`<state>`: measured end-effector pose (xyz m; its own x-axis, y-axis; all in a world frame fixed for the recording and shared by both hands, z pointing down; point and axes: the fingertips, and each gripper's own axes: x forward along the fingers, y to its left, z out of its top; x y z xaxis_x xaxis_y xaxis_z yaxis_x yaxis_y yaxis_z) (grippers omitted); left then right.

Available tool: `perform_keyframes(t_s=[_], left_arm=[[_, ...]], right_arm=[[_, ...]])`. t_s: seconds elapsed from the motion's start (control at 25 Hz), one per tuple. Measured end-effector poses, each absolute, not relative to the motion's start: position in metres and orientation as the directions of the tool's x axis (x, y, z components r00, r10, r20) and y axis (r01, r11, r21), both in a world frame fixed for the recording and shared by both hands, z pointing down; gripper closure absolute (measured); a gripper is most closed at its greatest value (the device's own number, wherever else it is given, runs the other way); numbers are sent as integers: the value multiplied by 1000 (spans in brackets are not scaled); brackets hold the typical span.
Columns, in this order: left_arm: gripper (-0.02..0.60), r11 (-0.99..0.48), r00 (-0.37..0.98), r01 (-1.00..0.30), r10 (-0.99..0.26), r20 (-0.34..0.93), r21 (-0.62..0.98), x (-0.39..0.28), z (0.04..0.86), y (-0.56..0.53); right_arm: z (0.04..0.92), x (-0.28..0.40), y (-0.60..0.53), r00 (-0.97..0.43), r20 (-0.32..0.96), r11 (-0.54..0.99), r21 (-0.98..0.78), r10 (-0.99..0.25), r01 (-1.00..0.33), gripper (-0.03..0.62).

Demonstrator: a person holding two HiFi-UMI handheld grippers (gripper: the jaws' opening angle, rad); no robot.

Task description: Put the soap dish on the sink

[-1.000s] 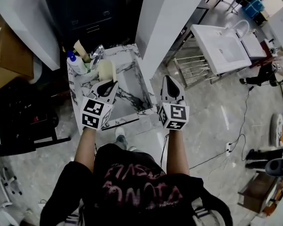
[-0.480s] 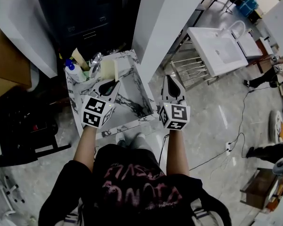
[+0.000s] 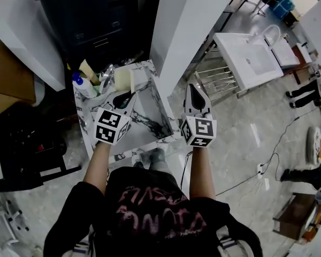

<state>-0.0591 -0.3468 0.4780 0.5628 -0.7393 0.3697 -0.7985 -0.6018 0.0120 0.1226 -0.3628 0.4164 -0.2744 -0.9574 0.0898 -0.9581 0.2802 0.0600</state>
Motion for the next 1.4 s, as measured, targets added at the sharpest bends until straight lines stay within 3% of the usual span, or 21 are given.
perform_keyframes(t_s=[0.68,1.4], left_arm=[[546,-585,509,-811,-696,506,11,-42,541,-416],[545,-558,424,-828,-555,716,58,-35,656,-463]], right_arm=[[441,143,-413,-294,132,303,58,-947,-951,580],[470,159,-446,-300,198,311,28,-933,-950,580]])
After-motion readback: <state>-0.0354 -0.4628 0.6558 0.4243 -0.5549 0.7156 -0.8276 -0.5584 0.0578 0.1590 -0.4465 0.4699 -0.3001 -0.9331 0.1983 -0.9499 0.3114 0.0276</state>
